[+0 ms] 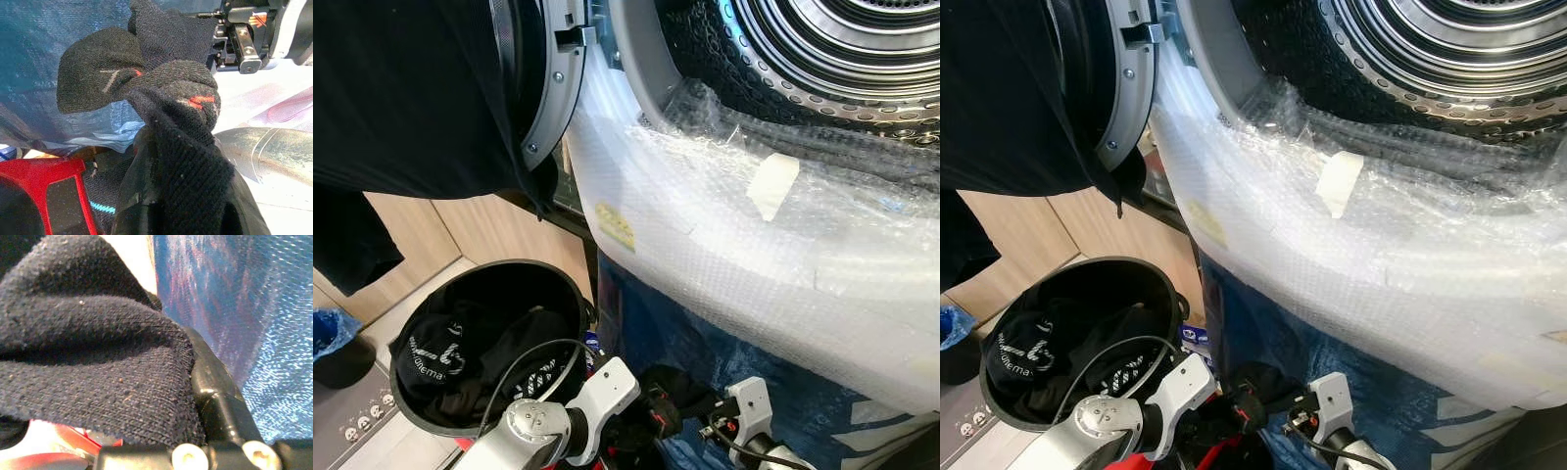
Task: Clothes washing
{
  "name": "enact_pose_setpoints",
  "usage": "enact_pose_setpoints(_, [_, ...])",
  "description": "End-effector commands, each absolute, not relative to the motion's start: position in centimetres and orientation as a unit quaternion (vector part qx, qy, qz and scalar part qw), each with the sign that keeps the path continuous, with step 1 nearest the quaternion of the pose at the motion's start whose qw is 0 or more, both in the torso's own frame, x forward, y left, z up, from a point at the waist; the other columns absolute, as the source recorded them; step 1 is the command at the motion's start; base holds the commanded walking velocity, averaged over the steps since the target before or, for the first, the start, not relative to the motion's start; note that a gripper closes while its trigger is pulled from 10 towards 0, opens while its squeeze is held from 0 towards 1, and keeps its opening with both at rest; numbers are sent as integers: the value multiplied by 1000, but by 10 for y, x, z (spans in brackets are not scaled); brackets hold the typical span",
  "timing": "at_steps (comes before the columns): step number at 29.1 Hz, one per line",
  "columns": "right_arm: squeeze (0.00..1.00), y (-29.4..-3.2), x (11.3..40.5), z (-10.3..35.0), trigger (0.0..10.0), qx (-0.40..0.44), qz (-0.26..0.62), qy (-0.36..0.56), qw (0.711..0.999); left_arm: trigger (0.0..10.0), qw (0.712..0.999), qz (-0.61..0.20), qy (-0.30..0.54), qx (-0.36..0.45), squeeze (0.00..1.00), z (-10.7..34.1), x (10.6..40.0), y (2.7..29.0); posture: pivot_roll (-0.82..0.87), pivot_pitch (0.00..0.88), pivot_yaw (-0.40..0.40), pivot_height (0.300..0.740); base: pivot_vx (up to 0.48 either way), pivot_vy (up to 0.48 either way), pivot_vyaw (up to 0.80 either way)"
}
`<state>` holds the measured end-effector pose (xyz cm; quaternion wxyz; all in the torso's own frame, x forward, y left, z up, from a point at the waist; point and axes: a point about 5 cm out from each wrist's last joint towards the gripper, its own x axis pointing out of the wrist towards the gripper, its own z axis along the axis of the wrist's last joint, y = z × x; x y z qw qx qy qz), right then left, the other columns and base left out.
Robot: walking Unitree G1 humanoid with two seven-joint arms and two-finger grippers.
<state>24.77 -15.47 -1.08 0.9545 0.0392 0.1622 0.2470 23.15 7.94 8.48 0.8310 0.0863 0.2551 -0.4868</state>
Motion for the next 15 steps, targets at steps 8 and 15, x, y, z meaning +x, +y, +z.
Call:
enact_pose_setpoints(8, [0, -147, 250, -9, 0, 50, 250, 153, 955, 10000, 833, -487, 248, 86, 1000, 88, 228, 85, 194, 66, 97, 740, 0, 0, 0])
enact_pose_setpoints(15, [0, -146, 248, -5, 0, 69, 250, 130, 957, 10000, 845, -487, 202, 91, 1000, 114, 228, 98, 199, 63, 102, 740, 0, 0, 0])
